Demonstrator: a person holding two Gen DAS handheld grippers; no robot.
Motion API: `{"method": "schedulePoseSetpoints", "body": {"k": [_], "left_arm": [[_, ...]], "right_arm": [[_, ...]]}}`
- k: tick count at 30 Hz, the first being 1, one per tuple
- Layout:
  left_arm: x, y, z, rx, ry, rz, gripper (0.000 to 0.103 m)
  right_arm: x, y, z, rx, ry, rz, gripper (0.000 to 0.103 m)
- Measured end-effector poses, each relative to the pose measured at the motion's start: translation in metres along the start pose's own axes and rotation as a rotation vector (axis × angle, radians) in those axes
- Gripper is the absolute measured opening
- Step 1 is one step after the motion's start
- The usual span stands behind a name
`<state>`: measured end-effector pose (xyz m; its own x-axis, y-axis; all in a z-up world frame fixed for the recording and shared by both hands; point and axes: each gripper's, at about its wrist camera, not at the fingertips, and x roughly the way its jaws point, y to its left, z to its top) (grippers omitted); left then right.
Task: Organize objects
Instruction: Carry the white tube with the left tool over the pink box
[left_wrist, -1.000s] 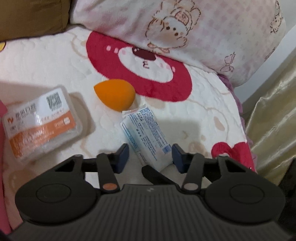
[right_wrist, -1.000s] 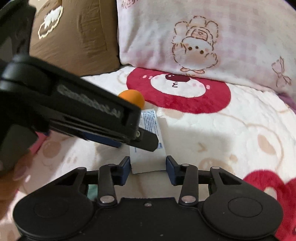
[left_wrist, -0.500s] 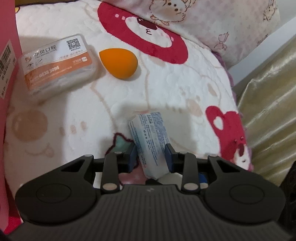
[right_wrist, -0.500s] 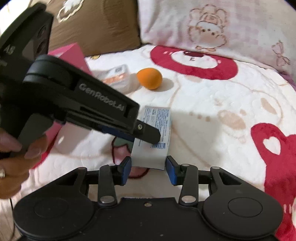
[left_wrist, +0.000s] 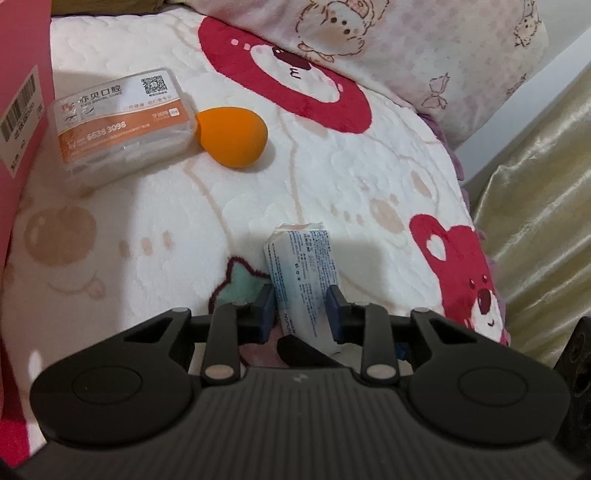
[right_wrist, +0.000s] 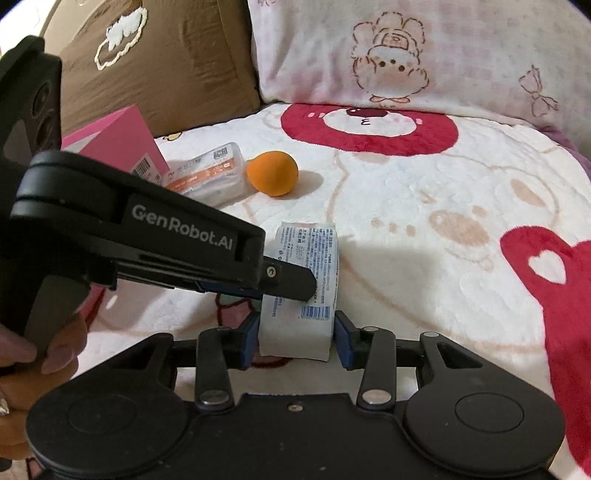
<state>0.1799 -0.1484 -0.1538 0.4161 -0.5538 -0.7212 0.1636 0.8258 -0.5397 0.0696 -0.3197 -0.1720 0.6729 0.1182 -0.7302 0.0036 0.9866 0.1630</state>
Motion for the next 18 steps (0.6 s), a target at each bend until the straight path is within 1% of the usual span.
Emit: {"method": "schedulePoseSetpoints", "body": {"k": [6,12,15,18], "left_arm": [[-0.021,-0.004,-0.009,0.003,0.004,-0.011,0.028],[-0.044,-0.01,-0.021,0.026,0.022,0.011,0.027],[-0.058,-0.01,-0.025,0.013,0.033,-0.008,0.027],[-0.076,-0.01,-0.028,0.015,0.036,-0.021,0.028]], "right_arm": [[-0.017,0.014,-0.003,-0.001,0.003,0.002,0.047],[-0.031,0.031,-0.002,0.018,0.054,-0.002,0.047],[-0.042,0.042,-0.002,0.002,0.07,-0.019,0.047],[-0.057,0.047,-0.001,0.024,0.068,0.005,0.047]]}}
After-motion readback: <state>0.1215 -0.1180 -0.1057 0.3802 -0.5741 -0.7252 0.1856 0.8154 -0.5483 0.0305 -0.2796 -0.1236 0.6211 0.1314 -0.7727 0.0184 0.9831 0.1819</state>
